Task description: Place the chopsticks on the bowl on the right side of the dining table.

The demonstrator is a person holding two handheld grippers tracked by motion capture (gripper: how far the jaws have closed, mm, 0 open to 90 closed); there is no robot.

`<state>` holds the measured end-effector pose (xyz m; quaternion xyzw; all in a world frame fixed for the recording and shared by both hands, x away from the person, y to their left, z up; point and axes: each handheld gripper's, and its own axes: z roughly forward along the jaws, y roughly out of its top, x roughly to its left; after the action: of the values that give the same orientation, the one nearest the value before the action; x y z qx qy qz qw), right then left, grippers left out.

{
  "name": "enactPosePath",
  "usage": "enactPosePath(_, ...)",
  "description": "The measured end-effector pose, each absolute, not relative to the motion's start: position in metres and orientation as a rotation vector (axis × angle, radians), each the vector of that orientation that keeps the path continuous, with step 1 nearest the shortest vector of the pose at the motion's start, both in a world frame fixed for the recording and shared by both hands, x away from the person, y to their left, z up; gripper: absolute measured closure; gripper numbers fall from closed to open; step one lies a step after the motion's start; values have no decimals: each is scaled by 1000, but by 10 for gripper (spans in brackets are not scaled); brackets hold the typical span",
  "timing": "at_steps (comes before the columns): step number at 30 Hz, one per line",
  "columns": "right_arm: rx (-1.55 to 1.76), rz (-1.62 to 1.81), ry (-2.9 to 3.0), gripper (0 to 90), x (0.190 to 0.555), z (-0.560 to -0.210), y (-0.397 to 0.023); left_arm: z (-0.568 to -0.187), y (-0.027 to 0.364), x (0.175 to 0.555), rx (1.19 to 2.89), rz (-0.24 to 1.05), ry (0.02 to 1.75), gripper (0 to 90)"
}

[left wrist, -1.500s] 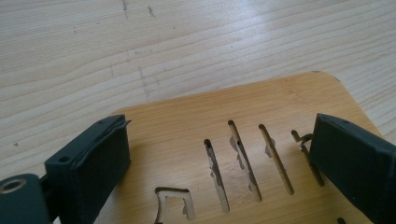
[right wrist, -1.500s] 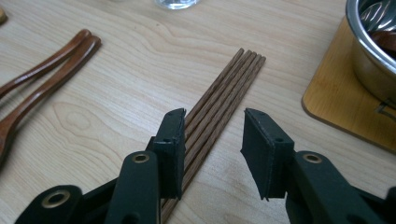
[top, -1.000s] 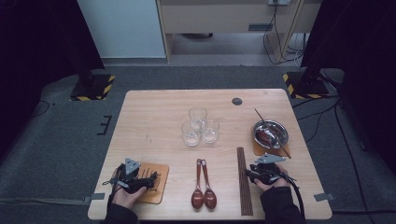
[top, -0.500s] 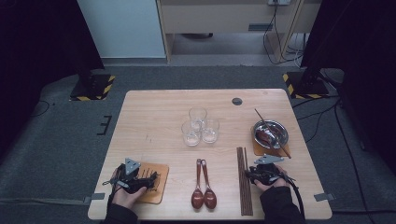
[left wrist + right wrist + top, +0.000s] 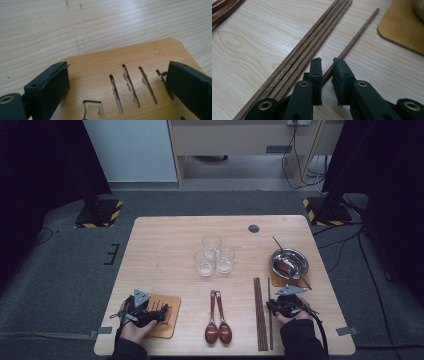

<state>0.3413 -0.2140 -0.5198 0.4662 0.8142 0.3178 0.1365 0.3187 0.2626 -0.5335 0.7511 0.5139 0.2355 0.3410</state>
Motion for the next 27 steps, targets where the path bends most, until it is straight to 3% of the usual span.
enactPosePath(27,1380,886,2258,853,354,-519,-226,-534,263,319,1954,612,1337,39)
